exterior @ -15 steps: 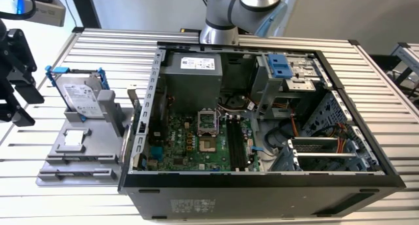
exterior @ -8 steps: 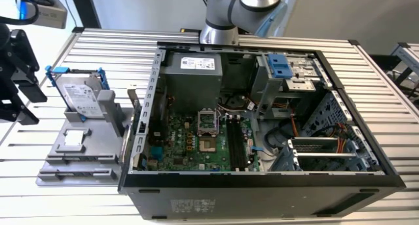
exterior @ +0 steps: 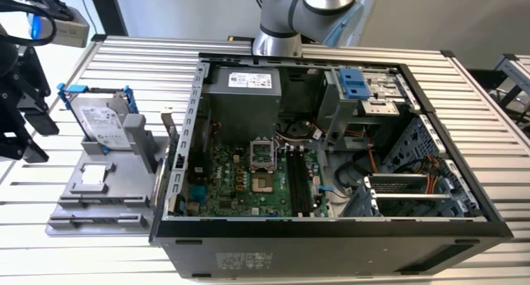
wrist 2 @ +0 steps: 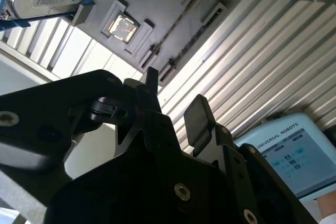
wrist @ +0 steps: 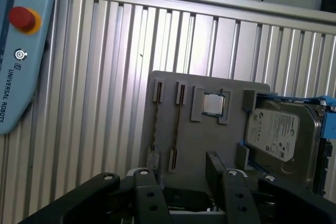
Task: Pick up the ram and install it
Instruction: 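Pick up the ram and move it above insertion slot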
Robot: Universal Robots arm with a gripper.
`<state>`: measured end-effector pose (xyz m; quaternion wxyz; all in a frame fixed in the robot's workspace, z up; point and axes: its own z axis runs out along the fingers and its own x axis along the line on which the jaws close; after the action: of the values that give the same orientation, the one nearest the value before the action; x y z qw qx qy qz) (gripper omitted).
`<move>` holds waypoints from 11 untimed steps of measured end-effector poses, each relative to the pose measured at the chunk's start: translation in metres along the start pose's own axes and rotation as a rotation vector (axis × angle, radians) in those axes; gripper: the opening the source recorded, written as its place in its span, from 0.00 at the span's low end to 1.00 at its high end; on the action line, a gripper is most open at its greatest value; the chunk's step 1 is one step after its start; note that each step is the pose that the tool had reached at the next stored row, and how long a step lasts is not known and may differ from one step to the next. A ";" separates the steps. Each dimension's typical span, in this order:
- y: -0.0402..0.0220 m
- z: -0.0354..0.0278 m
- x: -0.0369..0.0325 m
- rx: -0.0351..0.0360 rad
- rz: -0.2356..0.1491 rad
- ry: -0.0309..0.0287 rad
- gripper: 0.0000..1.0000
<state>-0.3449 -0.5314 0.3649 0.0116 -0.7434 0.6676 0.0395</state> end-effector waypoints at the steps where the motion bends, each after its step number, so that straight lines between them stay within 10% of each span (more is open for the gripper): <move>1: -0.0001 0.0018 0.0001 0.0012 0.000 0.0002 1.00; 11: -0.0005 0.0161 0.0013 0.0182 0.047 0.0032 1.00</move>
<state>-0.3450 -0.5315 0.3488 0.0163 -0.7273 0.6854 0.0325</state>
